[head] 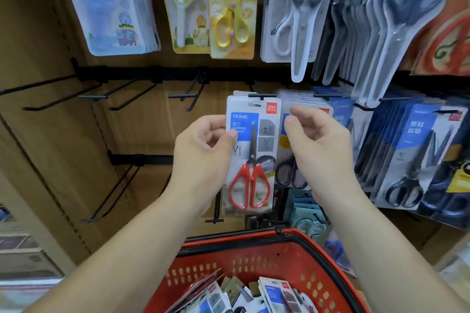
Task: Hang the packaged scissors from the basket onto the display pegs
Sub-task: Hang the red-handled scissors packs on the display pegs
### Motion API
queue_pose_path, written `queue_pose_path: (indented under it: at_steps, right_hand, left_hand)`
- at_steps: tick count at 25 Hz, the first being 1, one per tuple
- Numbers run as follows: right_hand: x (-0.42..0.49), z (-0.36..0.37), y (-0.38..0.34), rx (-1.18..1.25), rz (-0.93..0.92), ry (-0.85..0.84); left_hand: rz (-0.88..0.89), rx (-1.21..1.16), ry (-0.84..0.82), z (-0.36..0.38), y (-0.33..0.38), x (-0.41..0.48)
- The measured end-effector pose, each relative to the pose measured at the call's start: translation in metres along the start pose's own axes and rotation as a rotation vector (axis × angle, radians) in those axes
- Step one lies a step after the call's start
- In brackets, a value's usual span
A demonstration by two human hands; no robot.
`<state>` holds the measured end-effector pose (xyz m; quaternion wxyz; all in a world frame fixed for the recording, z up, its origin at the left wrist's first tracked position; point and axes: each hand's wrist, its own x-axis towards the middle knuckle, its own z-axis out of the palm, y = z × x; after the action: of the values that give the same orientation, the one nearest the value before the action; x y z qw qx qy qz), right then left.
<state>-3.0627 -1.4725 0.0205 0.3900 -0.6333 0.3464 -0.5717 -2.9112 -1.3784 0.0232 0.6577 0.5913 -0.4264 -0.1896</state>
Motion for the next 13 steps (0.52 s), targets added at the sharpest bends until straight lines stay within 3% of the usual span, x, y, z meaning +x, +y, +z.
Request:
queue_pose_path:
  at_steps: [5, 13]
  right_hand:
    - [0.001, -0.008, -0.002, -0.03, -0.022, -0.033]
    - [0.005, -0.008, 0.004, -0.131, -0.056, -0.078]
  left_hand:
    - [0.066, 0.176, -0.02, 0.017, -0.008, 0.016]
    - [0.004, 0.165, 0.097, 0.02, -0.017, 0.026]
